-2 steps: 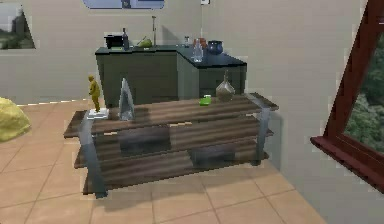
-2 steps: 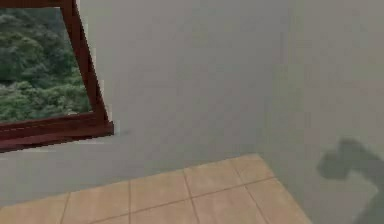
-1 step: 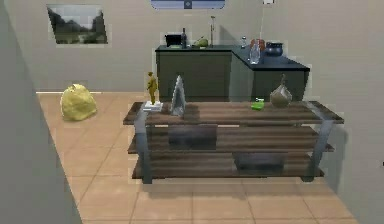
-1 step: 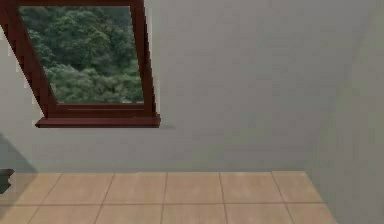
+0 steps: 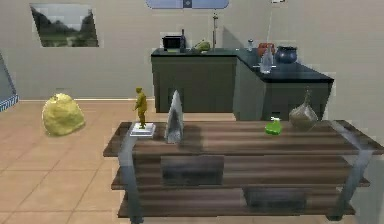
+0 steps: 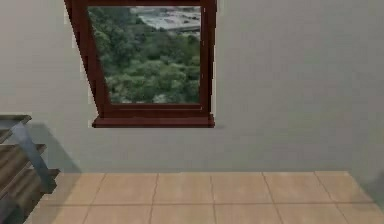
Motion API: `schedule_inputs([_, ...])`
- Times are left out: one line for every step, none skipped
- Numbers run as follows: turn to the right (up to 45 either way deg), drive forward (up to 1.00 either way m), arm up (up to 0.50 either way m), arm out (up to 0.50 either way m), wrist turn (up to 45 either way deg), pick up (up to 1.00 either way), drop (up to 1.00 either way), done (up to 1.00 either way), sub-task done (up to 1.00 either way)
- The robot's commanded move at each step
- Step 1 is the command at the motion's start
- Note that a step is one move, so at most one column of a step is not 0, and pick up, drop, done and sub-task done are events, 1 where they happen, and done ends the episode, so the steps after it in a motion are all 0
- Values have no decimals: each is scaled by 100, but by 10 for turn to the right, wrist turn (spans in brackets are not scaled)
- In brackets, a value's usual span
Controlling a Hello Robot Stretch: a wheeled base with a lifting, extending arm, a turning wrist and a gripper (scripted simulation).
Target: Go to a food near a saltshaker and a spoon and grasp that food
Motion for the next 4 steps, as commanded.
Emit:
schedule_inputs([-270, 0, 0, 0, 0, 0, 0, 0, 0])
schedule_inputs([0, 70, 0, 0, 0, 0, 0, 0, 0])
schedule_inputs([-450, 0, 0, 0, 0, 0, 0, 0, 0])
schedule_inputs([-150, 0, 0, 0, 0, 0, 0, 0, 0])
